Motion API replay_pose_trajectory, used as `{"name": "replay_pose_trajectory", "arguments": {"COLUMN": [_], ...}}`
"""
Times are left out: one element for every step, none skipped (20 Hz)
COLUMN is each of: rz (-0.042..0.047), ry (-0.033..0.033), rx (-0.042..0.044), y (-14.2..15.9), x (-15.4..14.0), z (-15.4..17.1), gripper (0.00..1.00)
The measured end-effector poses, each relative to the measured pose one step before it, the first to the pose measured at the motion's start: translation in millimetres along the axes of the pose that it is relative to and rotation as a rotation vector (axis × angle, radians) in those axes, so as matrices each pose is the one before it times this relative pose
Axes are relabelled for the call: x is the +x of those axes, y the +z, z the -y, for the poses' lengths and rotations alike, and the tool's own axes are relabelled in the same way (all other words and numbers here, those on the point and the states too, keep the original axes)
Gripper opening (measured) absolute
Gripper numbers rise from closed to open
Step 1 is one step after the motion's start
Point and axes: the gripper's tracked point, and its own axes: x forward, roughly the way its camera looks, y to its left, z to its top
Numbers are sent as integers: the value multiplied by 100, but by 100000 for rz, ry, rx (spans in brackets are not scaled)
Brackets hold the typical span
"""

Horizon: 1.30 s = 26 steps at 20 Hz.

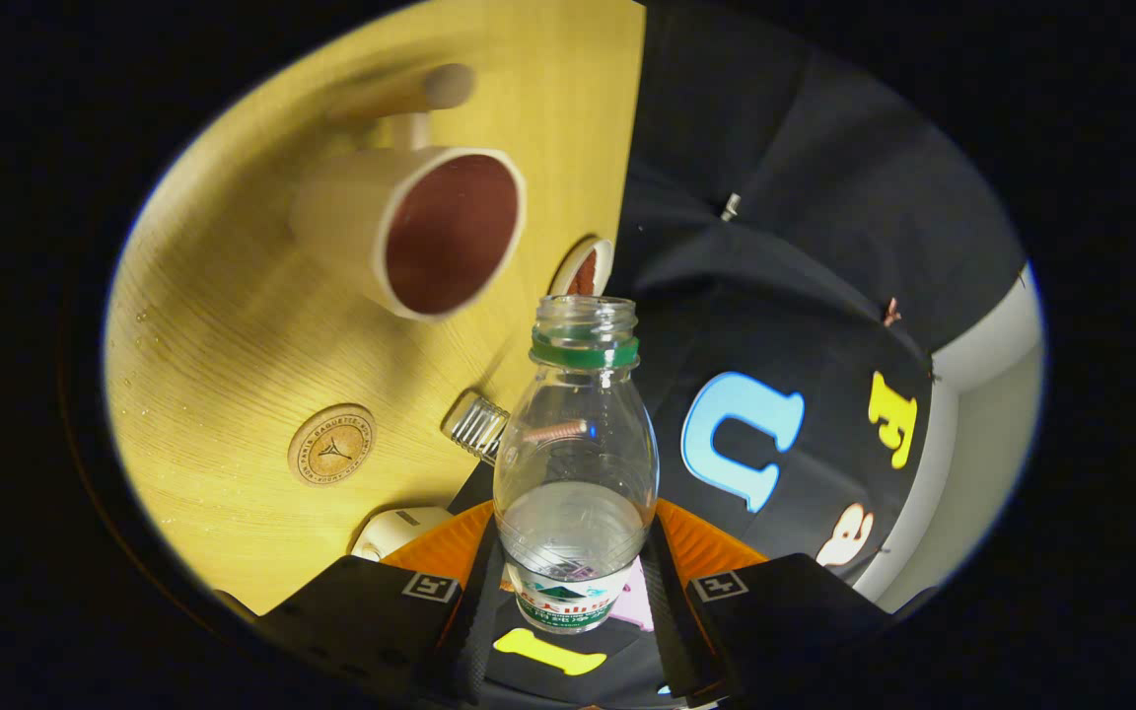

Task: Take the bottle from table, then pour the juice into the cup, finally place the bottle on the coaster

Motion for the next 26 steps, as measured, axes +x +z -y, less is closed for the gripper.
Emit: {"name": "replay_pose_trajectory", "arguments": {"rz": [-2724, -3365, -3783, -4393, -5536, -4202, -4390, -3017, -2506, -1503, -455, 1198, 1444, 1763, 1544, 1719, 1272, 211, -263, -260, 332, 408, 187, 406, 386, 346], "ry": [-1062, -873, -598, 377, 1106, 1943, 2488, 2159, 2194, 1809, 1532, -169, -1085, -905, 186, 747, 1040, 1657, 2672, 2770, 1439, 1437, 1753, 2489, 3454, 3537], "rx": [5758, 6743, 7892, 8957, 11332, 10863, 12584, 12411, 12922, 10884, 10169, 9232, 7658, 6278, 5474, 4522, 4015, 4024, 4333, 4243, 3751, 3036, 2829, 3400, 4210, 4879], "y": [-1063, -1215, -1241, -1238, -1173, -799, -821, -328, -306, 303, 332, 573, 507, 352, 281, 348, 264, 13, -175, -218, -202, -98, -309, -321, -408, -393], "x": [-286, -400, -268, -357, -494, -462, -359, -536, -230, -297, -525, -500, -429, -207, 83, -50, 191, 127, 9, 179, 264, 412, 339, 314, 302, 402], "z": [1057, 1201, 1257, 1021, 1208, 679, 446, 483, 594, 441, 388, 900, 954, 646, 660, 494, 178, 113, 127, 28, 236, 144, 186, 16, -228, -340], "gripper": [70, 70, 70, 70, 70, 70, 70, 71, 70, 71, 71, 71, 71, 71, 71, 71, 71, 70, 71, 71, 71, 71, 71, 71, 71, 71]}}
